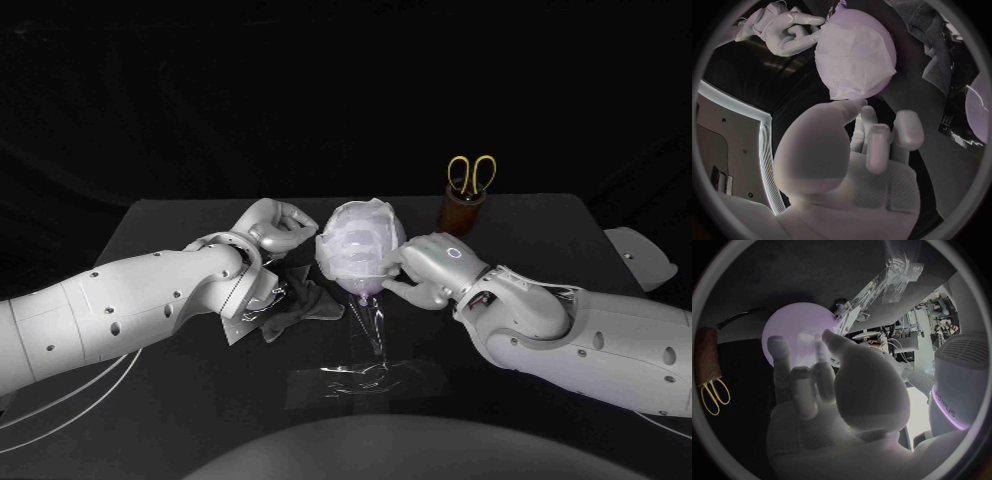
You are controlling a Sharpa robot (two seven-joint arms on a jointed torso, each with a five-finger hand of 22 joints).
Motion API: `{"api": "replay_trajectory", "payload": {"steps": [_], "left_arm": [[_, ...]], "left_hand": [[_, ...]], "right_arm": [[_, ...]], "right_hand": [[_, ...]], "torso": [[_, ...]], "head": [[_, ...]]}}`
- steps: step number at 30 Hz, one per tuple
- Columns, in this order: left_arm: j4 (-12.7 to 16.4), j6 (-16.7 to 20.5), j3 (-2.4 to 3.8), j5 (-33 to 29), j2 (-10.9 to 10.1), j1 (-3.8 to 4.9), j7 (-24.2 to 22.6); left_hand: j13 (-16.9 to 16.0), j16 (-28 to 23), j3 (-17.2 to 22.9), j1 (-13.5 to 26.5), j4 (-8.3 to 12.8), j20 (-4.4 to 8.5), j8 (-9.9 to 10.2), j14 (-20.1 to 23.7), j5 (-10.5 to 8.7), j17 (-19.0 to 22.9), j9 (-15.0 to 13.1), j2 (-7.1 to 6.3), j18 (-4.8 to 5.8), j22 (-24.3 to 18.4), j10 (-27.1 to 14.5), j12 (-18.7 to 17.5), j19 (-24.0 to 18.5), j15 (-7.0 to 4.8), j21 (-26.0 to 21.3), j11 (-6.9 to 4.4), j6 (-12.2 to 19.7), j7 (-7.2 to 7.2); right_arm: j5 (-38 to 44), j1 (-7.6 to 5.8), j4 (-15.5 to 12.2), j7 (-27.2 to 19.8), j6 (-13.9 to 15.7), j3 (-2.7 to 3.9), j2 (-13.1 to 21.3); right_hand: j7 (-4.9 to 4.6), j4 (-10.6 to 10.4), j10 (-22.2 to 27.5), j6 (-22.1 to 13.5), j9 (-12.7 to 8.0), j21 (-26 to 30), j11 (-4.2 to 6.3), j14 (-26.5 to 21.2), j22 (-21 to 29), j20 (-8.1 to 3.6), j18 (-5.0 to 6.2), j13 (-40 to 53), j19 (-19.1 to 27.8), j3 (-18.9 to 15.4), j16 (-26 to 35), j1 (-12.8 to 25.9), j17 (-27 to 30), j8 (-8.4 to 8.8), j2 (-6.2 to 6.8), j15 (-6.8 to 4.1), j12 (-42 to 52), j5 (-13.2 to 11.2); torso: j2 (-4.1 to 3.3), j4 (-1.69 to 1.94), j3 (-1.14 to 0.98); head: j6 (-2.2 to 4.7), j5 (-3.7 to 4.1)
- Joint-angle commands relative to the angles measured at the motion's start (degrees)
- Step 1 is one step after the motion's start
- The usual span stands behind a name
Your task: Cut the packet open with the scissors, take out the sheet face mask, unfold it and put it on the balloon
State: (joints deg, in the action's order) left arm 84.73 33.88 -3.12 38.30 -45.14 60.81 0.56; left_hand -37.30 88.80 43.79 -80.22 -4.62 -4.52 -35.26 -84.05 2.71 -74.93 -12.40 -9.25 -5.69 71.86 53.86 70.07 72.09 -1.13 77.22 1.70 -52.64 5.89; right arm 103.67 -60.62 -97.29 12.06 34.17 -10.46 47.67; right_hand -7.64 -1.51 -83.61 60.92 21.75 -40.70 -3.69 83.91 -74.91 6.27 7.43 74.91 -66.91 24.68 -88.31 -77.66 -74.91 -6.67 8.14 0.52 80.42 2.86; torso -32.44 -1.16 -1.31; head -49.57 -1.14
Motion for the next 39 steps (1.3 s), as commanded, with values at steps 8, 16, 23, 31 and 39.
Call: {"api": "replay_trajectory", "payload": {"steps": [8,16,23,31,39], "left_arm": [[-0.4,2.8,0.11,-1.6,0.2,0.1,-1.0],[-0.2,-0.2,0.1,-1.2,-0.2,0.1,0.1],[0.5,-4.7,0.09,0.1,-0.7,0.1,-1.2],[0.7,-8.2,0.09,0.2,-0.8,0.1,-1.9],[0.1,-8.6,0.08,-0.6,-0.5,0.1,-1.7]], "left_hand": [[-0.1,0.4,1.1,0.7,0.2,-0.04,-1.2,-2.8,0.16,-7.9,-6.7,-0.61,0.53,0.3,0.6,0.3,0.6,-0.38,0.5,-0.12,-0.3,-0.08],[2.0,0.3,1.9,2.0,0.0,-0.08,-1.0,-2.6,0.15,-7.4,-7.2,-1.16,0.28,-0.5,-1.2,-0.9,-0.3,-0.21,-0.1,0.1,0.1,0.1],[6.1,-0.3,-7.7,11.5,-5.2,-0.87,2.1,-0.7,0.02,-4.0,-6.3,-6.92,-0.62,-4.3,-5.2,-3.3,-4.4,0.66,-3.3,0.98,3.9,0.73],[6.2,-0.3,-15.3,10.3,-6.0,-1.56,5.6,-0.1,0.07,-3.5,-4.4,-6.65,-0.82,-5.2,-6.1,-3.6,-5.1,1.26,-4.5,1.57,4.6,1.43],[6.1,-0.3,-16.7,8.3,-6.0,-1.65,6.5,-0.2,0.09,-3.7,-3.8,-5.6,-0.73,-4.8,-6.0,-3.5,-4.7,1.3,-4.3,1.59,4.2,1.43]], "right_arm": [[0.6,0.03,0.1,0.4,-0.6,0.02,0.0],[0.6,0.03,0.1,0.4,-0.7,0.02,0.0],[0.6,0.03,0.1,0.4,-0.6,0.02,0.1],[0.6,0.03,0.1,0.4,-0.6,0.02,0.0],[0.6,0.03,0.1,0.4,-0.6,0.02,0.0]], "right_hand": [[-0.3,-0.5,-0.3,-0.2,-0.1,-0.1,0.27,2.6,-3.6,0.05,1.06,6.5,-0.2,0.0,-0.2,0.6,-7.6,0.16,-0.04,-0.35,0.2,-0.1],[-0.3,-0.5,-0.3,-0.2,-0.1,-0.1,0.27,2.6,-3.6,0.05,1.06,6.5,-0.2,0.0,-0.2,0.6,-7.6,0.16,-0.04,-0.35,0.2,-0.1],[-0.3,-0.5,-0.3,-0.2,-0.1,-0.1,0.27,2.6,-3.6,0.05,1.06,6.5,-0.2,0.0,-0.2,0.6,-7.6,0.16,-0.04,-0.35,0.2,-0.1],[-0.3,-0.5,-0.3,-0.2,-0.1,-0.1,0.27,2.6,-3.6,0.05,1.06,6.5,-0.2,0.0,-0.2,0.6,-7.6,0.16,-0.04,-0.35,0.2,-0.1],[-0.27,-0.7,-0.3,-0.1,-0.1,0.0,0.29,2.6,-3.6,0.03,1.06,6.4,-0.3,-0.1,-0.2,0.7,-7.5,0.16,-0.02,-0.36,0.2,-0.1]], "torso": [[0.04,-0.02,-0.08],[0.06,0.02,-0.07],[0.06,0.0,-0.04],[0.02,0.01,-0.06],[0.03,-0.02,-0.07]], "head": [[-0.16,0.03],[-0.13,0.05],[-0.08,0.01],[-0.09,-0.09],[-0.09,-0.09]]}}
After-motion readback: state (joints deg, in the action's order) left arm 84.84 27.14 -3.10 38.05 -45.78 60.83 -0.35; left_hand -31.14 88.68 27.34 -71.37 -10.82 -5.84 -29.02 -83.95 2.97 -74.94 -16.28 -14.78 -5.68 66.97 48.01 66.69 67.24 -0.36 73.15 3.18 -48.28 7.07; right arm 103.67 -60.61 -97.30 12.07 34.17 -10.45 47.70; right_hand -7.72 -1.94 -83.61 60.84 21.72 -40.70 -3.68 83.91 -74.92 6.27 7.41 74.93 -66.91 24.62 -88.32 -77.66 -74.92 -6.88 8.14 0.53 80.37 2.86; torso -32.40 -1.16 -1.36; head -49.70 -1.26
